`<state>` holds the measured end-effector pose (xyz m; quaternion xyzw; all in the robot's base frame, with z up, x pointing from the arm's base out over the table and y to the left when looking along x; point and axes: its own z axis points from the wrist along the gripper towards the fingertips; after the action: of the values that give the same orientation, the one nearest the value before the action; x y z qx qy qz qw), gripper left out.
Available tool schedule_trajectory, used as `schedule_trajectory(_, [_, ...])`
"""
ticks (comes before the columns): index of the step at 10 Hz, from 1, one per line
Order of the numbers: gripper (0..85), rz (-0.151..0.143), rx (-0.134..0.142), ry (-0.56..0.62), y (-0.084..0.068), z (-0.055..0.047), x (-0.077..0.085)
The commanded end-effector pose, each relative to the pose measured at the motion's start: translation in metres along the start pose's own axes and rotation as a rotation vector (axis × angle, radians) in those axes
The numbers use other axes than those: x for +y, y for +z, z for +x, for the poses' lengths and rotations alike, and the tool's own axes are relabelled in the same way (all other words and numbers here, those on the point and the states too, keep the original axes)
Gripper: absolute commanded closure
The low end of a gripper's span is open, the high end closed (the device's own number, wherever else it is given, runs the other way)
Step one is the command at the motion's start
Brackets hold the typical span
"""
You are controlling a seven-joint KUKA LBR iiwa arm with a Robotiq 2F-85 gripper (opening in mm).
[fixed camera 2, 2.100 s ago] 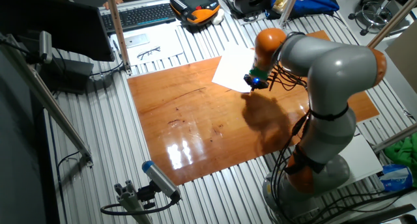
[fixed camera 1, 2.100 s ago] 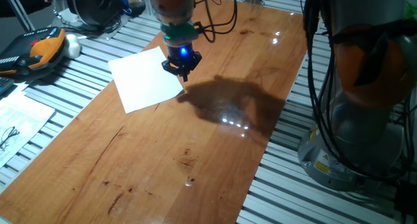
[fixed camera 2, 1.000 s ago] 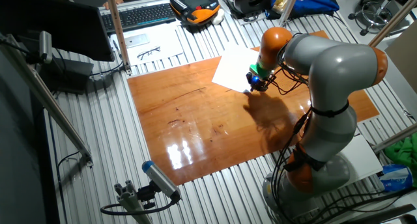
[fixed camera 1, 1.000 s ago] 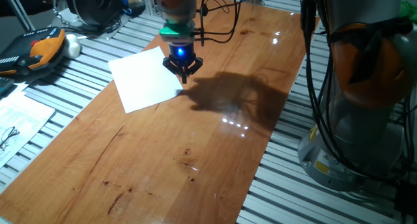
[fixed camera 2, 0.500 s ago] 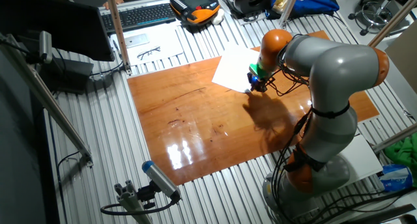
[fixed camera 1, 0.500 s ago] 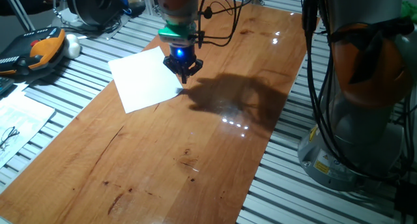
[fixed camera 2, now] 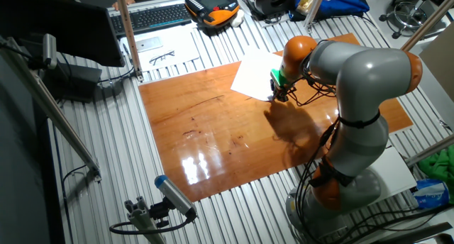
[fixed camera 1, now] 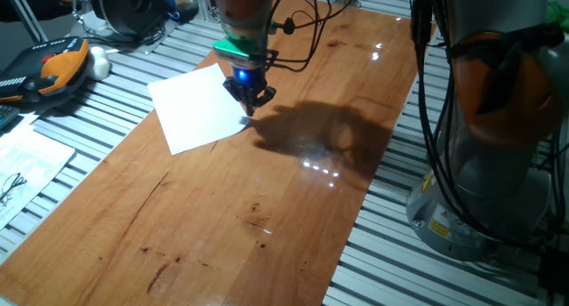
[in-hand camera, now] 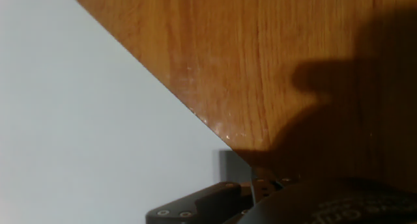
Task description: Flip over and spread out the paper that is laid flat on the table
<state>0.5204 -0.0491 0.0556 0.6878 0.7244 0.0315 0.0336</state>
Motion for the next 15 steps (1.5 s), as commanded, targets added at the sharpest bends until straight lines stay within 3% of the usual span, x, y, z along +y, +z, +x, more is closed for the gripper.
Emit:
schedule_trajectory(1, [85.0,-0.003,-0.027,0.273,0.001,0.000,0.000])
schedule_trajectory(2, [68.0,-0.005,-0.030,0.282,0.002,0.000,0.000])
schedule_trajectory(3, [68.0,-0.002,-0.030,0.286,0.003,0.000,0.000])
schedule_trajectory(4, [51.0,-0.001,-0.028,0.289,0.004,0.000,0.000])
schedule_trajectory(5, [51.0,-0.001,-0.028,0.291,0.006,0.000,0.000])
schedule_trajectory(6, [34.0,-0.003,-0.027,0.294,0.008,0.000,0.000])
schedule_trajectory(11, [34.0,-0.014,-0.023,0.264,0.013,0.005,0.001])
schedule_trajectory(12, [51.0,-0.016,-0.026,0.253,0.016,0.007,0.000])
schedule_trajectory(15, [51.0,-0.017,-0.025,0.240,0.019,0.008,0.000])
